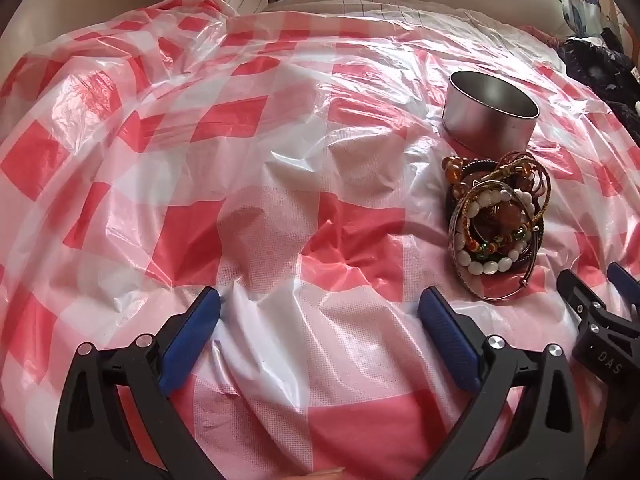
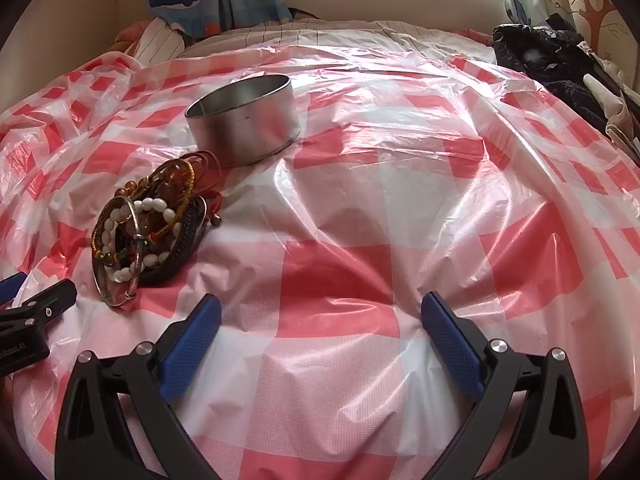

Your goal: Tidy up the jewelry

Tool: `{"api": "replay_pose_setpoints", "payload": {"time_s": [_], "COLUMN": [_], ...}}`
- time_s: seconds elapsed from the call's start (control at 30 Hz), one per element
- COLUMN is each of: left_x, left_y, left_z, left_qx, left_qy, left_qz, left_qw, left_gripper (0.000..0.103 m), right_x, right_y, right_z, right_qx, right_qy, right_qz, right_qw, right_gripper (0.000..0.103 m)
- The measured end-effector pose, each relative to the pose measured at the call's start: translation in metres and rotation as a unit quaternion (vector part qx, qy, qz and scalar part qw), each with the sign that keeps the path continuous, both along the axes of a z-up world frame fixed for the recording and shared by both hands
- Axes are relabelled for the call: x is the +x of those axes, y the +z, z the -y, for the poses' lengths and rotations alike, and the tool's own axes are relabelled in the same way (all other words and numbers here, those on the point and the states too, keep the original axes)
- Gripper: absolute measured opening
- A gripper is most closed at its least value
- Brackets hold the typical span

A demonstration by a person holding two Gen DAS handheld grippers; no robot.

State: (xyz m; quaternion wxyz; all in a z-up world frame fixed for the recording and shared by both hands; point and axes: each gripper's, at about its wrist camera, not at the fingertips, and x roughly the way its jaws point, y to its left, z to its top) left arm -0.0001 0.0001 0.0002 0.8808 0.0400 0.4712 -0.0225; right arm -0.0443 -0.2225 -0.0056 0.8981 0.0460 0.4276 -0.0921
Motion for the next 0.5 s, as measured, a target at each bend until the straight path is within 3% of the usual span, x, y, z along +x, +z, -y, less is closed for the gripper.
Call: {"api": "replay_pose_setpoints", "payload": {"time_s": [0.5], "left_x": [-0.0004], "left_y": [-0.0018], "left_z": [-0.0016], "left_qx": [-0.004], "left_qy": [0.005], "left_qz": [0.003], "left_qw": [1.0], "left_gripper": [0.096], "right_x": [0.0011], "right_y": [-0.0001], "right_z": [-0.0009], "right_qx": [-0.003], "right_qy": [0.0], "right_qz": [-0.002], "right_qw": [1.0], "right_gripper": [0.096]}}
